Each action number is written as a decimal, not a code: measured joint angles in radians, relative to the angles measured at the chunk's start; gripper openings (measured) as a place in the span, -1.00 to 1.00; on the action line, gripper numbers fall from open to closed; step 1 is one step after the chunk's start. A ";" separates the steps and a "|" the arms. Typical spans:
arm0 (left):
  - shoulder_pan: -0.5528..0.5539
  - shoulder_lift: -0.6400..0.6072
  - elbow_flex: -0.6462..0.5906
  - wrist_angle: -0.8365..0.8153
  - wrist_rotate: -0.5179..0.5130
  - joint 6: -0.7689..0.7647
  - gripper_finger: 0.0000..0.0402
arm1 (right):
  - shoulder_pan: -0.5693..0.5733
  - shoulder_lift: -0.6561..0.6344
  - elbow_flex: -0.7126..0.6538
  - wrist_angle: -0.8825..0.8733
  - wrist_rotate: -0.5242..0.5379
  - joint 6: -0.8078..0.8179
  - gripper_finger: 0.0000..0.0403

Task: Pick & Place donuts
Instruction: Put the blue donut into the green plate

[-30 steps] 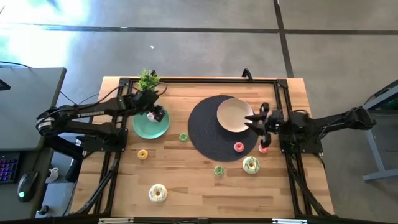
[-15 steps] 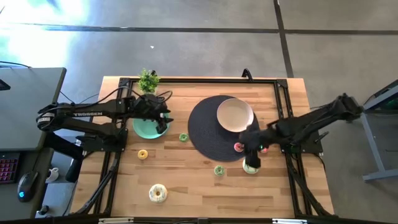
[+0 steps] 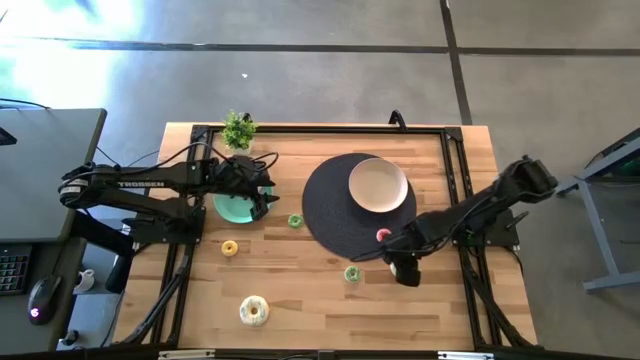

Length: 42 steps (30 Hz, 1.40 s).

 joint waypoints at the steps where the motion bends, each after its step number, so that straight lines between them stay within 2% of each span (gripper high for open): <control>1: 0.000 0.000 0.000 0.001 0.000 0.000 0.11 | -0.005 0.003 0.000 0.000 0.003 -0.002 -0.38; 7: 0.002 0.000 0.000 0.018 0.001 -0.049 0.11 | -0.045 0.006 0.000 -0.003 0.017 -0.039 -0.38; 13: 0.002 0.000 0.000 0.023 0.000 -0.053 0.11 | -0.053 0.007 0.000 -0.003 0.129 -0.204 -0.38; 20: 0.002 0.000 0.000 0.023 0.001 -0.051 0.11 | -0.052 0.007 0.000 -0.074 0.119 -0.152 -0.38; 27: 0.002 0.000 0.000 0.023 0.001 -0.027 0.11 | -0.043 0.006 0.000 -0.070 0.083 -0.217 -0.38; 31: 0.002 0.000 0.000 0.023 0.001 -0.026 0.11 | -0.060 0.007 0.000 -0.069 0.073 -0.163 -0.37; 36: 0.002 0.000 0.000 0.023 0.001 -0.026 0.11 | -0.066 0.007 0.000 -0.068 0.064 -0.126 -0.26; 39: 0.002 0.000 0.000 0.022 0.009 -0.026 0.11 | -0.065 0.007 0.000 -0.068 0.022 -0.102 -0.13; 42: 0.002 0.000 0.000 0.022 0.016 -0.026 0.11 | -0.047 0.007 0.000 -0.055 0.020 -0.142 -0.03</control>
